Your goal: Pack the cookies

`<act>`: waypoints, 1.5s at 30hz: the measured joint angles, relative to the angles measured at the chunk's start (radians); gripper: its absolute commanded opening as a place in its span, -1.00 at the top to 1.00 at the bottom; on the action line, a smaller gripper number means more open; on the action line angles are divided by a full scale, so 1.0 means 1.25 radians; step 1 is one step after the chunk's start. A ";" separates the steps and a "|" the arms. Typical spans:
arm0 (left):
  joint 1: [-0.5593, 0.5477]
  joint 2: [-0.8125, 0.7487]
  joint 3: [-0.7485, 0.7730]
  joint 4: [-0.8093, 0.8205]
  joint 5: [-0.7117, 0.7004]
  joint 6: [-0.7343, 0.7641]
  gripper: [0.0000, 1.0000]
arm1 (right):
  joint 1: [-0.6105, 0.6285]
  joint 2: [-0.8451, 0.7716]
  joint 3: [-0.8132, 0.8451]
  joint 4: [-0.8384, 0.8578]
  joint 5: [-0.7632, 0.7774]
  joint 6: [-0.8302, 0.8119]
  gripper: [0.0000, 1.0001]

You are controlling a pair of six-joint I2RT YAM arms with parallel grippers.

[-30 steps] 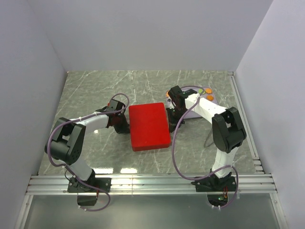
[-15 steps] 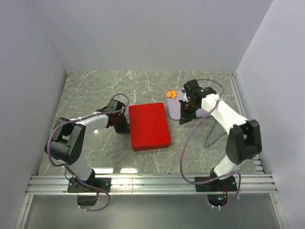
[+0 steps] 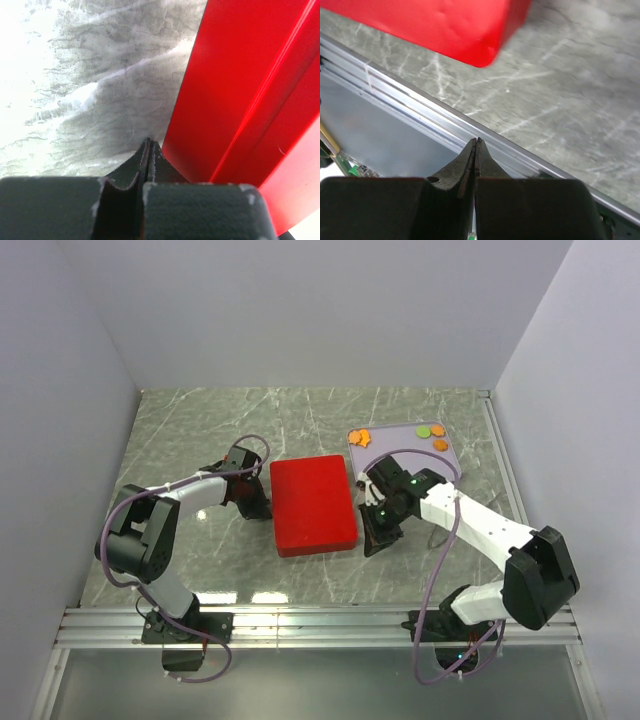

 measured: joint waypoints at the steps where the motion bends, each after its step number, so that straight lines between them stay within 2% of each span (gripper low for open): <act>1: 0.000 0.000 0.000 -0.001 0.000 0.000 0.99 | 0.009 0.003 0.000 0.004 0.000 0.000 1.00; 6: 0.000 0.000 0.000 -0.001 0.000 -0.001 0.99 | 0.051 0.033 0.013 0.034 0.011 0.002 1.00; 17: 0.001 0.000 0.003 -0.008 0.000 -0.004 0.99 | 0.190 0.089 0.034 0.108 0.151 0.009 1.00; 27: 0.001 0.000 0.003 -0.010 0.000 -0.005 0.99 | 0.194 0.089 0.034 0.170 0.270 0.022 1.00; 45: 0.001 -0.016 0.003 -0.039 -0.014 -0.004 0.99 | 0.197 0.090 0.041 0.175 0.364 0.025 1.00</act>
